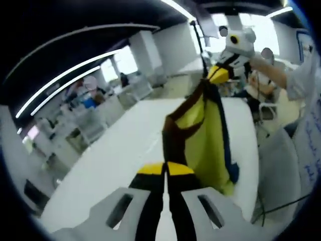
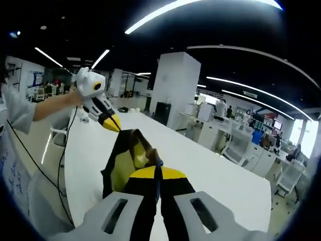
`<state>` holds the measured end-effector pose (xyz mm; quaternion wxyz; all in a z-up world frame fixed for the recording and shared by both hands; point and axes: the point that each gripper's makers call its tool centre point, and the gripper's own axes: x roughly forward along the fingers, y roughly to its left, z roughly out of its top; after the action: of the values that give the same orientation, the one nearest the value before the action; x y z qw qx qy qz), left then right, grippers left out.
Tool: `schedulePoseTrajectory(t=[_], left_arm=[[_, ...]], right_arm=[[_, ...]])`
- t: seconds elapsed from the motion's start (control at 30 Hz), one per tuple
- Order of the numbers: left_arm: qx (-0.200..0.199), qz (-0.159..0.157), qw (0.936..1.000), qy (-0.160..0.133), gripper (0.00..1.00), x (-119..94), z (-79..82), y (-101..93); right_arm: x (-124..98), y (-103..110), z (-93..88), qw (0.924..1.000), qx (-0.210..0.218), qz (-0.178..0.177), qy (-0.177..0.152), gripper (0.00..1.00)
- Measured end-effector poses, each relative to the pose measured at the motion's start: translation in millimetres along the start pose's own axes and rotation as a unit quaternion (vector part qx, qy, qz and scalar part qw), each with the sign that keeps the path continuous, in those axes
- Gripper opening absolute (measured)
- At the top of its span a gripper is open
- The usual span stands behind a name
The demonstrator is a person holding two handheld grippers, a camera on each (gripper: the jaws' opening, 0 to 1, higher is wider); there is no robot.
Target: Fold the garment on the visible template until the final outline fits inside the template.
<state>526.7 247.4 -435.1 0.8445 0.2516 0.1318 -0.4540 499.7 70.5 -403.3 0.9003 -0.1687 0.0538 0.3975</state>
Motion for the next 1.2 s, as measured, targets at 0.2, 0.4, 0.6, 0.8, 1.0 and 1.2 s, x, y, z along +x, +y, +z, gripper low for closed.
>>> schedulePoseTrajectory(t=[0.2,0.4,0.6,0.8,1.0,1.2], left_arm=[[0.015,0.018,0.9995,-0.02,0.0,-19.7,26.3,5.9],[0.034,0.039,0.998,-0.036,0.0,-43.0,51.5,11.3],[0.052,0.057,0.9957,-0.051,0.0,-67.8,74.6,12.2],[0.067,0.07,0.9932,-0.064,0.0,-91.1,89.6,3.2],[0.072,0.081,0.9918,-0.067,0.0,-109.6,95.7,-5.6],[0.081,0.078,0.9919,-0.058,0.0,-120.8,97.3,-23.6]], right_arm=[[-8.3,-8.1,29.6,0.9994,-0.03,-0.014,-0.013,0.01],[-14.4,-10.2,56.2,0.9981,-0.05,-0.023,-0.029,0.01],[-22.2,-10.9,79.5,0.9965,-0.067,-0.028,-0.043,0.01],[-34.4,-6.1,100.8,0.9942,-0.084,-0.031,-0.06,0.01],[-47.9,10.1,116.6,0.9918,-0.101,-0.03,-0.073,0.01],[-60.3,26.2,119.4,0.9907,-0.111,-0.025,-0.074,0.01]])
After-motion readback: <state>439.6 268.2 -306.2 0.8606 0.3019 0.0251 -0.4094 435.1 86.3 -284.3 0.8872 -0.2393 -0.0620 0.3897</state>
